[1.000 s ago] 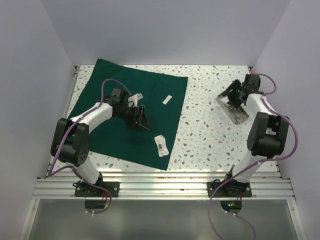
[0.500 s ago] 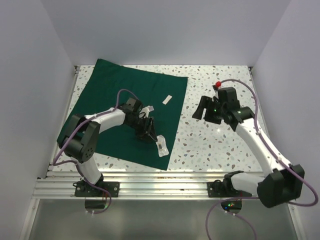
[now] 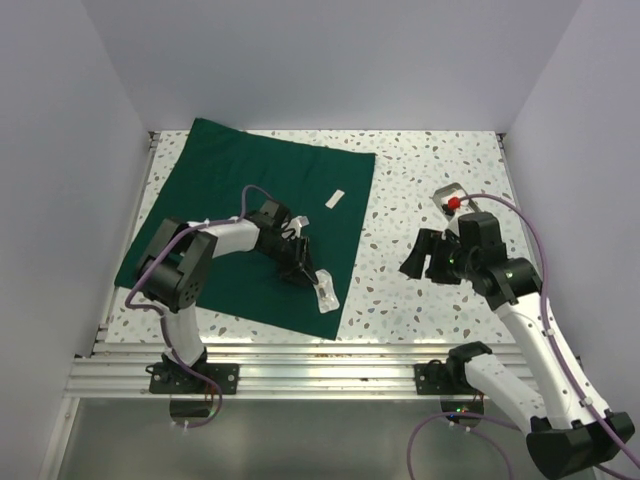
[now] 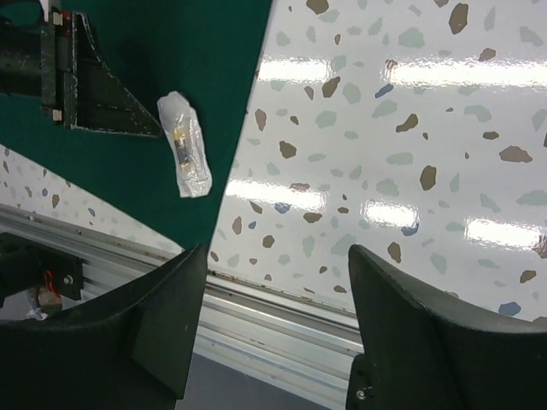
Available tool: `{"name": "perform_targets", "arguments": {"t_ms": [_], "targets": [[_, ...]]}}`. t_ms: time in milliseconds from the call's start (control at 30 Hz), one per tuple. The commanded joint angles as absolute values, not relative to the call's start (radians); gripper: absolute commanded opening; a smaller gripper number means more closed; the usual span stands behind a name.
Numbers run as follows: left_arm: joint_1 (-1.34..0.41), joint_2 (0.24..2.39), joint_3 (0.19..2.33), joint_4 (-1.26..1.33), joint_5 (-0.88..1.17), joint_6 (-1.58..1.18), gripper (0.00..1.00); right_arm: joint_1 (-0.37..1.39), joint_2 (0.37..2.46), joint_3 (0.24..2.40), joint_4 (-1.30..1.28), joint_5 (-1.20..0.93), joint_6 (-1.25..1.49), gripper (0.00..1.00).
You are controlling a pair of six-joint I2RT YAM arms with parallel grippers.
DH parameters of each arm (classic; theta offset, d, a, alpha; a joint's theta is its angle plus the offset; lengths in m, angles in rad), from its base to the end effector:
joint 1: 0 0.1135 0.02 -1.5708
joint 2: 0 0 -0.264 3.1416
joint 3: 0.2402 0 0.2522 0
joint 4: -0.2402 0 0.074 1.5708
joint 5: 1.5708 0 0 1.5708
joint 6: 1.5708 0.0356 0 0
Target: Prepare the surgical pack
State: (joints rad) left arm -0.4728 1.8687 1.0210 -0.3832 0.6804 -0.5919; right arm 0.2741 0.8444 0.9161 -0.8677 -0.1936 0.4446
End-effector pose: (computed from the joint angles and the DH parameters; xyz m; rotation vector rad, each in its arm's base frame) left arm 0.2911 -0.1741 0.1261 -0.0032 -2.8705 1.1234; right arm 0.1530 0.0501 0.3104 0.1106 2.4209 0.5676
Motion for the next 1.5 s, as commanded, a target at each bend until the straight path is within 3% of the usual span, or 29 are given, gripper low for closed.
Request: {"name": "perform_targets", "arguments": {"t_ms": [0, 300, 700, 767, 900, 1000, 1333, 1467], "targets": [[-0.479, 1.891, 1.037, -0.319, 0.644, -0.635, 0.4, 0.275, 0.828, 0.925, -0.91, -0.215, 0.402, 0.7], [-0.479, 1.891, 1.069, -0.305, 0.615, -0.699, 0.3, 0.275, 0.844, 0.933, -0.899, -0.248, 0.406, 0.7], [-0.48, 1.948, 1.146, -0.339, 0.597, -0.747, 0.34, 0.273, 0.868, 0.927, -0.874, -0.271, 0.403, 0.69], [-0.48, 1.96, 1.161, -0.347, 0.6, -0.733, 0.32, 0.273, 0.876, 0.922, -0.876, -0.284, 0.391, 0.69], [-0.48, 1.97, 1.16, -0.322, 0.64, -0.73, 0.17, 0.275, 0.923, 0.913, -0.871, -0.331, 0.365, 0.69], [-0.479, 1.957, 1.147, -0.284, 0.672, -0.73, 0.0, 0.275, 0.969, 0.902, -0.839, -0.415, 0.342, 0.71], [-0.48, 1.826, 1.111, -0.238, 0.701, -0.736, 0.0, 0.343, 1.121, 0.836, -0.537, -0.581, 0.411, 0.76], [-0.48, 1.79, 1.094, -0.212, 0.712, -0.798, 0.0, 0.425, 1.163, 0.81, -0.457, -0.512, 0.41, 0.89]]}}
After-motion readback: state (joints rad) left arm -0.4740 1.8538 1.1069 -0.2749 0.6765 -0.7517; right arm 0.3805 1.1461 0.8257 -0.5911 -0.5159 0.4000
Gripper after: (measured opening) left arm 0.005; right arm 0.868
